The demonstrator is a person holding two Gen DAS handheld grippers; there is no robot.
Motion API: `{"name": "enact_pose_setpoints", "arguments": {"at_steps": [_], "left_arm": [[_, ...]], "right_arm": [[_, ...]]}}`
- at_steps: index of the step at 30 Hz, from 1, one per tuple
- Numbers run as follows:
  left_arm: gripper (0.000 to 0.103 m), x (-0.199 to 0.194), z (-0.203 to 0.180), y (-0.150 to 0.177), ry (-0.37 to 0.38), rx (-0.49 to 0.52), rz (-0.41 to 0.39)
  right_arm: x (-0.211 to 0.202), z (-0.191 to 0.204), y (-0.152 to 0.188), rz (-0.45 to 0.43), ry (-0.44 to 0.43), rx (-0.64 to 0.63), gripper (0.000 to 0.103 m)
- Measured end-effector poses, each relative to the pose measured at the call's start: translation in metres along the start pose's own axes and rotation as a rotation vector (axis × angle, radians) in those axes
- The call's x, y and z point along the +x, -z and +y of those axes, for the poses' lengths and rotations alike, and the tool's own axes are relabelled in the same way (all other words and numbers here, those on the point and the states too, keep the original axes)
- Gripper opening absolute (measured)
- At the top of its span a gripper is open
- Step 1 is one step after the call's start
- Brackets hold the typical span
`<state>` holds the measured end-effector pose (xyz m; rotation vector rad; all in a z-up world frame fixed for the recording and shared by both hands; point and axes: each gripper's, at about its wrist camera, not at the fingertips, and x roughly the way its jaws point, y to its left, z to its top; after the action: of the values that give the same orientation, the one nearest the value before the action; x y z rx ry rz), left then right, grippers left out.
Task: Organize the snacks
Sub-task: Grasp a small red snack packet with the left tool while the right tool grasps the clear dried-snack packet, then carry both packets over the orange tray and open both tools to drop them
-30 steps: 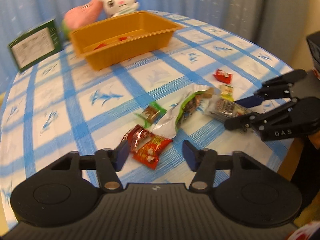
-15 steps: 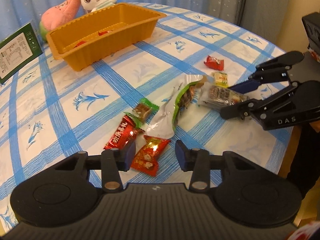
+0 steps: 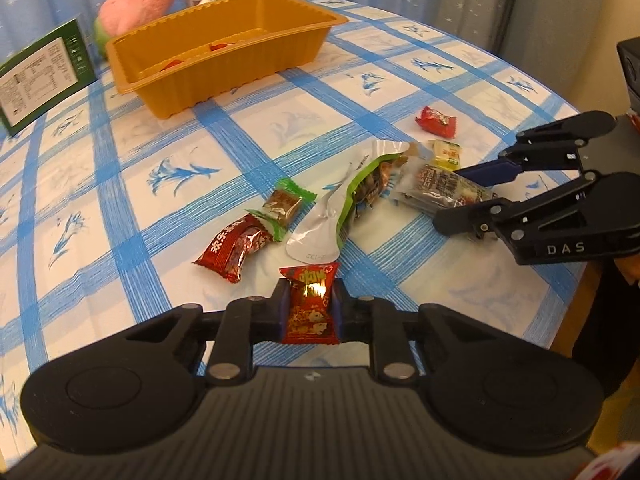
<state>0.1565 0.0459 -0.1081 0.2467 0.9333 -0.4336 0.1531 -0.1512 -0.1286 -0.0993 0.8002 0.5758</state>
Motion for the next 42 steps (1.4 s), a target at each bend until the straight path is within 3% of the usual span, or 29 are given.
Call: {"name": "enact_pose_setpoints", "arguments": {"at_steps": [7, 13, 18, 42], "left_arm": [[0.018, -0.01, -0.003, 0.002, -0.067, -0.119, -0.035], [0.018, -0.022, 0.007, -0.004, -0.12, -0.219, -0.104], [0.018, -0.031, 0.012, -0.015, -0.119, -0.282, -0.156], [0.018, -0.019, 0.031, -0.1, -0.143, -0.371, -0.243]], "right_arm": [[-0.002, -0.001, -0.002, 0.001, 0.017, 0.037, 0.038], [-0.018, -0.005, -0.007, -0.065, 0.037, 0.072, 0.038], [-0.027, -0.005, -0.012, -0.109, 0.05, 0.079, 0.038], [-0.031, -0.044, -0.102, -0.231, 0.091, 0.098, 0.038]]}}
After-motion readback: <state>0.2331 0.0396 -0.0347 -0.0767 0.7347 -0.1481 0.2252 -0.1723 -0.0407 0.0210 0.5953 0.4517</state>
